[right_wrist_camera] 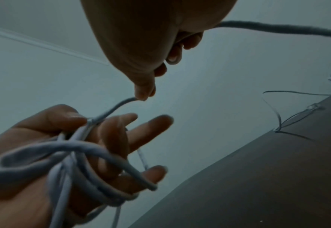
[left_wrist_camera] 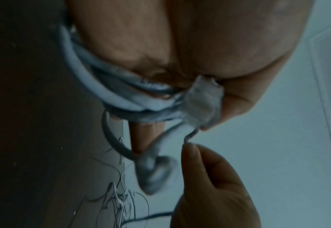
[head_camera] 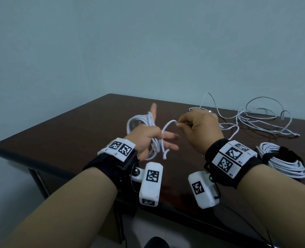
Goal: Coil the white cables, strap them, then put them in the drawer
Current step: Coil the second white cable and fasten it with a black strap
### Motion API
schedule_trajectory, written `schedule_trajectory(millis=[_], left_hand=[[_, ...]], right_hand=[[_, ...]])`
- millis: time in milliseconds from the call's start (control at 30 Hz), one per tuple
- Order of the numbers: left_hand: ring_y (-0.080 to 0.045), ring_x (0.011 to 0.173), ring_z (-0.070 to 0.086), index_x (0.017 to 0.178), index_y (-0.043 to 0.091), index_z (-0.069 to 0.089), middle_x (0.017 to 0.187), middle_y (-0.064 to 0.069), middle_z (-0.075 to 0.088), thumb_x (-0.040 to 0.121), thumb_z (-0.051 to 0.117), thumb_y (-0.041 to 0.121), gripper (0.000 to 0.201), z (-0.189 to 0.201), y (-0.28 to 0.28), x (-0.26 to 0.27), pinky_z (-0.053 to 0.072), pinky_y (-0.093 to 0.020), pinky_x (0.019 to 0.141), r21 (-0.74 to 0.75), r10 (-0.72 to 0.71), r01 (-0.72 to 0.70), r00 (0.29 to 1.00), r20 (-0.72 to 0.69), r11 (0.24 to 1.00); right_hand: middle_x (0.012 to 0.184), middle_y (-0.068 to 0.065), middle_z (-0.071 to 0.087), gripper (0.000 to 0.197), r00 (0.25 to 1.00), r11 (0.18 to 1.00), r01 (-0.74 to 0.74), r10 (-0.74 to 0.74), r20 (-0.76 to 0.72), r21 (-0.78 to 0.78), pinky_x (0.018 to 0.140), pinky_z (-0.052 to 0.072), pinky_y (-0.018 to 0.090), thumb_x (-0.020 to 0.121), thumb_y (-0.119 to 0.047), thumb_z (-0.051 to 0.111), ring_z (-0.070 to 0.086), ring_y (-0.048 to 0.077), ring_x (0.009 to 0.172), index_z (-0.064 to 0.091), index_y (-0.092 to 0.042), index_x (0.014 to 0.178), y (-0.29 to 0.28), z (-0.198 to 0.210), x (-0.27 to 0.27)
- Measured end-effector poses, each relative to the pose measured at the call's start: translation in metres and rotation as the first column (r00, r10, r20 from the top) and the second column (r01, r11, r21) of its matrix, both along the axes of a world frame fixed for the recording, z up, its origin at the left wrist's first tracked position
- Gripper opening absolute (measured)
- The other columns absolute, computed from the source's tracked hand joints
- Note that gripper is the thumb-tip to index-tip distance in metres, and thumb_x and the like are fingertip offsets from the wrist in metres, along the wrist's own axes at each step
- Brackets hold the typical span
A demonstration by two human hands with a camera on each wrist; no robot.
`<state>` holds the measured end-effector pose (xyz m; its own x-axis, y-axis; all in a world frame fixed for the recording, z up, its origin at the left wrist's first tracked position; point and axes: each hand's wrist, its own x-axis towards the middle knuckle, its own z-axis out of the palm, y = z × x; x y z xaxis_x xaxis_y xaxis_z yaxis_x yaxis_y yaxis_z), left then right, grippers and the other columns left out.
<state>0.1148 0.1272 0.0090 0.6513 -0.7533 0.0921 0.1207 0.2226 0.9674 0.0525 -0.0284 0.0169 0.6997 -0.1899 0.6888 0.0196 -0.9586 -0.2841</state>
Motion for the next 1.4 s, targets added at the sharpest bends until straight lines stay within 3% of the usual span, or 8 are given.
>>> schedule_trajectory(millis=[100,233,367,567,767,1000,1200,1400], left_hand=[[-0.03,0.065,0.069,0.148,0.041,0.007,0.088,-0.028,0.069,0.09,0.028,-0.002,0.075,-0.006,0.001,-0.001,0.054,-0.035,0.065,0.054,-0.21,0.212,0.977,-0.044,0.976],[-0.017,0.052,0.065,0.113,-0.001,0.044,0.071,-0.017,0.07,0.081,0.056,0.028,0.044,-0.005,0.004,-0.002,0.05,-0.023,0.053,0.199,-0.36,0.371,0.928,-0.094,0.907],[-0.015,0.047,0.059,0.132,0.011,0.043,0.056,-0.01,0.062,0.064,0.079,0.032,0.08,-0.017,0.005,0.005,0.048,-0.038,0.091,0.025,-0.475,0.478,0.877,-0.068,0.878],[-0.01,0.038,0.046,0.107,0.002,0.065,0.045,0.001,0.049,0.075,0.07,0.018,0.037,-0.032,0.005,0.016,0.051,-0.032,0.072,-0.265,-0.478,0.448,0.876,-0.058,0.854],[-0.009,0.044,0.052,0.119,0.002,0.059,0.057,0.001,0.052,0.08,0.067,0.016,0.042,-0.029,0.006,0.014,0.054,-0.03,0.063,-0.354,-0.504,0.453,0.862,-0.062,0.818],[-0.014,0.058,0.063,0.144,0.007,0.02,0.101,-0.013,0.065,0.082,0.071,0.031,0.083,-0.013,0.008,0.017,0.051,-0.03,0.066,-0.619,-0.529,0.381,0.846,-0.066,0.687],[-0.026,0.084,0.07,0.146,0.041,0.019,0.137,-0.015,0.051,0.053,0.092,0.023,0.12,-0.005,0.018,0.019,0.058,-0.027,0.061,-0.629,-0.364,0.197,0.919,-0.149,0.752],[-0.043,0.095,0.067,0.132,0.051,0.037,0.126,-0.015,0.047,0.032,0.097,0.016,0.121,-0.003,0.013,0.023,0.06,-0.038,0.065,-0.556,-0.159,-0.024,0.948,-0.277,0.831]], right_hand=[[0.074,-0.008,0.052,0.008,0.999,0.998,-0.043,0.042,0.032,0.045,0.084,0.042,0.041,0.08,-0.025,0.068,0.059,0.021,0.079,0.07,-0.018,0.079,0.005,0.0,0.003],[0.077,-0.004,0.053,0.013,0.994,0.992,-0.075,0.066,0.081,0.103,0.072,0.042,0.034,0.083,-0.026,0.065,0.052,0.019,0.074,0.062,-0.015,0.079,0.004,0.0,0.003],[0.076,0.0,0.058,0.017,0.998,0.959,-0.063,0.06,0.019,0.278,0.071,0.05,0.036,0.083,-0.038,0.06,0.062,0.021,0.073,0.052,-0.026,0.074,-0.001,-0.004,0.009],[0.059,-0.008,0.053,0.025,0.99,0.924,0.068,-0.016,-0.14,0.376,0.056,0.038,0.024,0.082,-0.039,0.064,0.049,0.011,0.06,0.058,-0.019,0.07,-0.009,0.002,0.009],[0.059,-0.008,0.053,0.024,0.967,0.893,-0.031,0.14,-0.212,0.45,0.053,0.037,0.02,0.088,-0.035,0.058,0.045,0.007,0.054,0.062,-0.016,0.075,-0.008,-0.005,0.008],[0.055,0.0,0.05,0.04,0.929,0.885,-0.037,0.201,-0.31,0.464,0.06,0.039,0.026,0.096,-0.039,0.041,0.047,0.013,0.052,0.054,-0.023,0.061,-0.019,-0.017,0.001],[0.061,-0.004,0.059,0.016,0.79,0.928,0.026,0.208,-0.576,0.371,0.069,0.046,0.028,0.084,-0.027,0.064,0.055,0.011,0.06,0.059,-0.021,0.07,-0.03,-0.028,-0.006],[0.083,-0.004,0.056,0.01,0.715,0.999,-0.029,0.043,-0.698,0.032,0.076,0.037,0.022,0.088,-0.018,0.056,0.051,0.014,0.084,0.064,-0.02,0.094,-0.022,-0.017,-0.012]])
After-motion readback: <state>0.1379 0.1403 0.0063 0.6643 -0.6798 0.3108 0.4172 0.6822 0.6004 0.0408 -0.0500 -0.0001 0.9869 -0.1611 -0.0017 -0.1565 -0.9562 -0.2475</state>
